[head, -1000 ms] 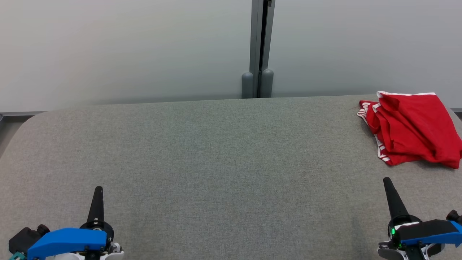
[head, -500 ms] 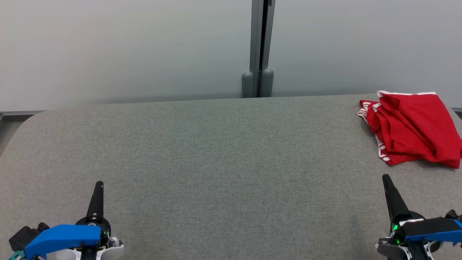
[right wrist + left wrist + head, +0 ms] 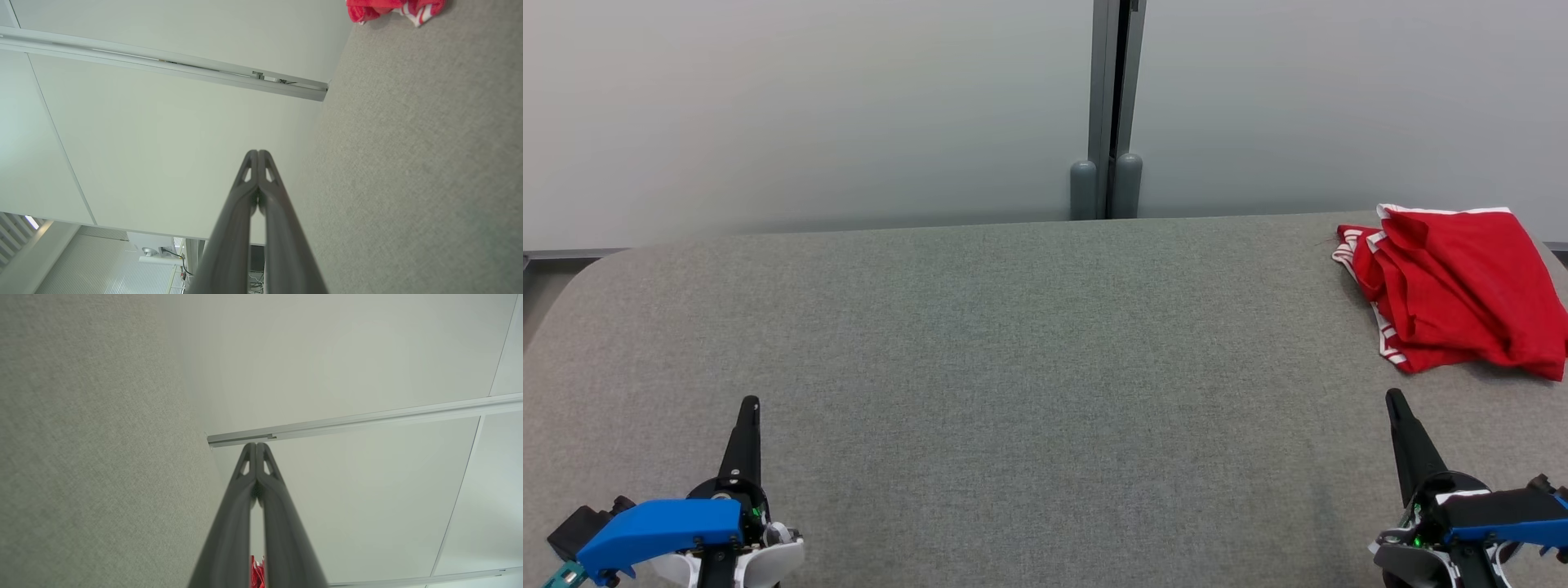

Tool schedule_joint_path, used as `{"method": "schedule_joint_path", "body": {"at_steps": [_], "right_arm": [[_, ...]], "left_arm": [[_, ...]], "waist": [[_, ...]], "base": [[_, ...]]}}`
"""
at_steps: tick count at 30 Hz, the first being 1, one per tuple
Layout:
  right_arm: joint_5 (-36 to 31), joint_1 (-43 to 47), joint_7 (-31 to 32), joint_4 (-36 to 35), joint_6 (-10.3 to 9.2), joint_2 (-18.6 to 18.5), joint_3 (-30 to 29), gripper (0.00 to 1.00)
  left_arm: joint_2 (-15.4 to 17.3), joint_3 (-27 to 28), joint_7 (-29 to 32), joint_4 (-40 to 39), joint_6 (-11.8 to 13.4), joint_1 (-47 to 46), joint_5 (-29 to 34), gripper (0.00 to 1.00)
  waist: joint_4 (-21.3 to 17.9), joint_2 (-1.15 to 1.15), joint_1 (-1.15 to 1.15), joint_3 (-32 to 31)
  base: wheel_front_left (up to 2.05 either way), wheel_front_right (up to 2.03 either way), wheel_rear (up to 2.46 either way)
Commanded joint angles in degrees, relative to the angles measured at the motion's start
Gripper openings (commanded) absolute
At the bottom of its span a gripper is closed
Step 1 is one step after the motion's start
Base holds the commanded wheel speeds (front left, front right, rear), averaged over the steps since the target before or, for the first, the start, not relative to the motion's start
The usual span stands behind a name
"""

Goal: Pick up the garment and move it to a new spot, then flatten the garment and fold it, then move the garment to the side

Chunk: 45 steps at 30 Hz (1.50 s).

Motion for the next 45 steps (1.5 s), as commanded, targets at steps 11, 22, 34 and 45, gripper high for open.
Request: {"method": "schedule_joint_path", "body": {"at_steps": [11,22,34,45], "right_arm": [[5.20,-1.49,1.26,0.14,0.02,0.42,-0.44,0.00],[9.21,-1.97,2.09,0.35,0.02,0.68,-0.61,0.00],[9.44,-2.04,2.20,0.35,0.02,0.67,-0.61,0.00],[9.45,-2.03,2.20,0.35,0.02,0.67,-0.60,0.00]], "left_arm": [[-0.43,0.92,1.22,0.08,-0.93,-1.79,-4.75,0.00],[-0.92,1.37,2.09,0.24,-1.38,-2.33,-8.58,0.00],[-0.96,1.39,2.21,0.24,-1.26,-2.34,-8.81,0.00],[-0.96,1.39,2.21,0.24,-1.26,-2.34,-8.82,0.00]], "waist": [[0.03,0.00,0.00,0.11],[0.05,0.00,0.00,0.21],[0.05,0.00,0.00,0.23],[0.05,0.00,0.00,0.23]], "base": [[0.00,0.00,0.00],[0.00,0.00,0.00],[0.00,0.00,0.00],[0.00,0.00,0.00]]}}
